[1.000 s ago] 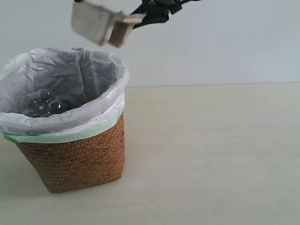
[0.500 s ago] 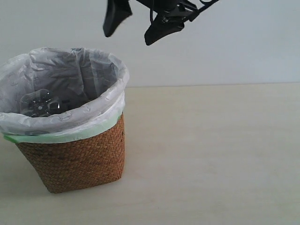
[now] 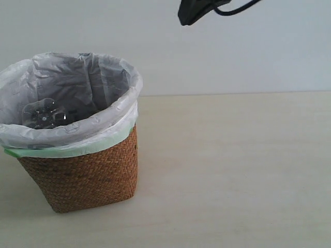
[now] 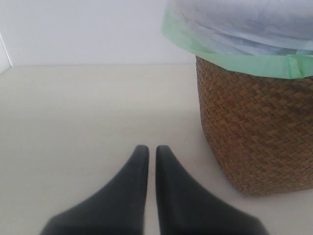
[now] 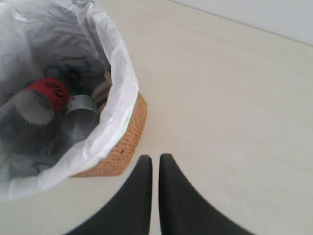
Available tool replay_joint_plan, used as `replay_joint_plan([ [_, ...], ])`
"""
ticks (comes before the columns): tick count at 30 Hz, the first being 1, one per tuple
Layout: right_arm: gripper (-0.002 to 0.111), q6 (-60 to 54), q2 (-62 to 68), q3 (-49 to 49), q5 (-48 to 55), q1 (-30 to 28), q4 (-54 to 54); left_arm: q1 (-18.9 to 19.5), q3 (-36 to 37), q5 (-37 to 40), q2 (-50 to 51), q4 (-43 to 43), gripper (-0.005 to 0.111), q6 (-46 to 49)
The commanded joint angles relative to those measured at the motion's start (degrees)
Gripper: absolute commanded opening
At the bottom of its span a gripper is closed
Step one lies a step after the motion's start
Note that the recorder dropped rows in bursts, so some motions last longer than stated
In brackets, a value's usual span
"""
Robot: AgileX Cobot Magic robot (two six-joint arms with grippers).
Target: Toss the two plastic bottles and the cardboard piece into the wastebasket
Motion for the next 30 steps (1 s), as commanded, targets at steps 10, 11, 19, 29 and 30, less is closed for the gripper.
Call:
replay_joint_plan([
  [10, 0.000, -0.3, -25.1, 25.4, -12.1, 0.0, -2.6, -0.3, 0.1, -0.2, -0.1, -0.4, 0.005, 0.0],
  [11, 0.000, -0.3, -27.1, 27.2, -13.3, 0.0, -2.7, -0.3, 0.1, -0.2, -0.1, -0.4, 0.005, 0.0],
  [19, 0.000, -1.2, -43.0, 40.5, -21.0, 0.0, -3.1, -0.3, 0.1, -0.2, -0.1, -0.4, 0.005, 0.0],
  [29, 0.000, -1.2, -66.1, 57.0, -24.5, 0.0, -3.3, -0.3, 0.1, -0.2, -0.1, -0.4, 0.005, 0.0],
  [30, 0.000, -1.2, -68.2, 58.5, -25.0, 0.0, -3.3, -0.3, 0.1, -0.2, -0.1, -0.4, 0.005, 0.0],
])
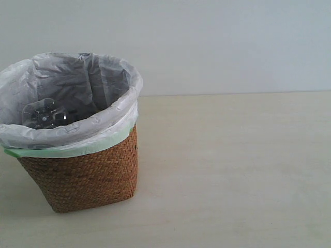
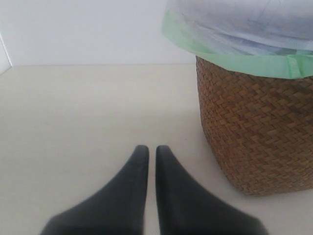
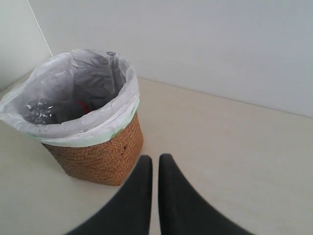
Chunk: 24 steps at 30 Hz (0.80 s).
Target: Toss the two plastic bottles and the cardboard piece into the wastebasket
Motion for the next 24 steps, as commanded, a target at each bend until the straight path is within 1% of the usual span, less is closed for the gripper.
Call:
replay_joint_plan([
  [1, 0.000, -0.5, -10.5, 6.9, -1.9, 0.0, -0.4, -0.3, 0.1, -0.2, -0.1, -0.4, 0.005, 0.0],
  [6, 0.000, -0.5, -23.1, 15.4, -3.2, 0.0, -0.4, -0.3, 0.1, -0.2, -0.1, -0.4, 0.005, 0.0],
  [11, 0.000, -0.5, -35.7, 19.8, -1.6, 0.0, -1.8, -0.3, 0.1, -0.2, -0.1, -0.4, 0.005, 0.0],
  [13, 0.000, -0.4, -36.4, 20.0, 0.3, 0.0, -2.2, -0.3, 0.1, -0.2, -0.1, -0.4, 0.005, 0.0],
  [15, 0.000, 0.2, -36.4, 18.0, 7.1, 0.4, -2.4, -0.3, 0.1, -0.4, -0.1, -0.4, 0.005, 0.0],
  [17, 0.000, 0.2, -36.4, 17.3, 10.4, 0.4, -1.9, -0.3, 0.1, -0.4, -0.1, -0.4, 0.005, 0.0],
  [24, 0.000, 0.2, -36.4, 17.3, 11.0, 0.4, -1.7, -0.3, 0.1, -0.4, -0.1, -0.4, 0.005, 0.0],
])
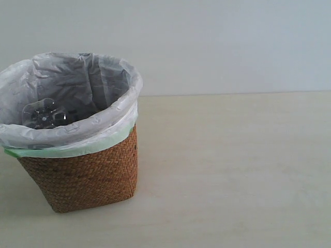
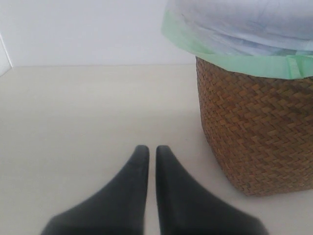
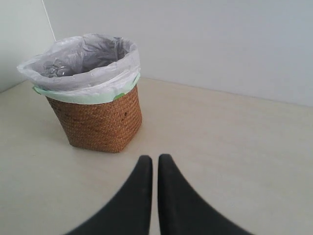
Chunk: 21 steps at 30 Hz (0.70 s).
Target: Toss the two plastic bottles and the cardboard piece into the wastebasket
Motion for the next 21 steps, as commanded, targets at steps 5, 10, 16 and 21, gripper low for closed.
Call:
replay_joint_plan([
  [5, 0.000, -0.1, -0.2, -0.4, 0.5, 0.0, 0.0, -0.3, 0.1, -0.4, -0.1, -0.4, 0.005, 0.0],
  [10, 0.000, -0.1, -0.2, -0.4, 0.5, 0.0, 0.2, -0.3, 0.1, -0.4, -0.1, -0.4, 0.005, 0.0],
  [16, 0.000, -0.1, -0.2, -0.3, 0.5, -0.1, 0.5, -0.3, 0.1, -0.4, -0.1, -0.4, 0.005, 0.0],
  [21, 0.000, -0.1, -0.2, -0.3, 0.5, -0.8, 0.5, -0.3, 0.1, -0.4, -0.1, -0.4, 0.005, 0.0],
])
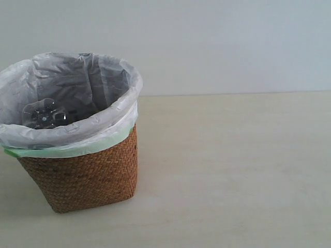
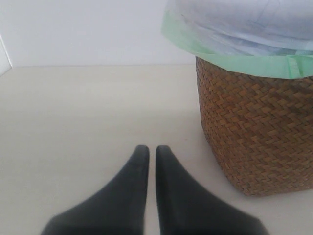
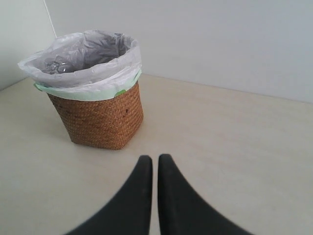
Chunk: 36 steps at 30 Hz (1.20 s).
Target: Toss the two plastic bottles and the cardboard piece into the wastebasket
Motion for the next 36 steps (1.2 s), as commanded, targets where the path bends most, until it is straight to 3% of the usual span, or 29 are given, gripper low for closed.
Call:
replay_joint_plan([
  [1, 0.000, -0.1, -0.2, -0.3, -0.2, -1.4, 0.2, -0.3, 0.1, -0.4, -0.1, -0.4, 0.005, 0.0],
  [9, 0.000, -0.7, -0.2, 0.1, -5.6, -11.8, -0.1, -0.3, 0.1, -0.4, -0.1, -0.4, 0.005, 0.0],
  [21, 0.000, -0.7, -0.2, 15.7, -40.2, -25.8, 5.1, -0.3, 0.1, -0.4, -0.1, -0.4, 0.005, 0.0],
  [36, 0.000, -0.9, -0.2, 33.7, -49.0, -26.8, -6.2, -0.3, 0.1, -0.4, -0.1, -0.4, 0.005, 0.0],
])
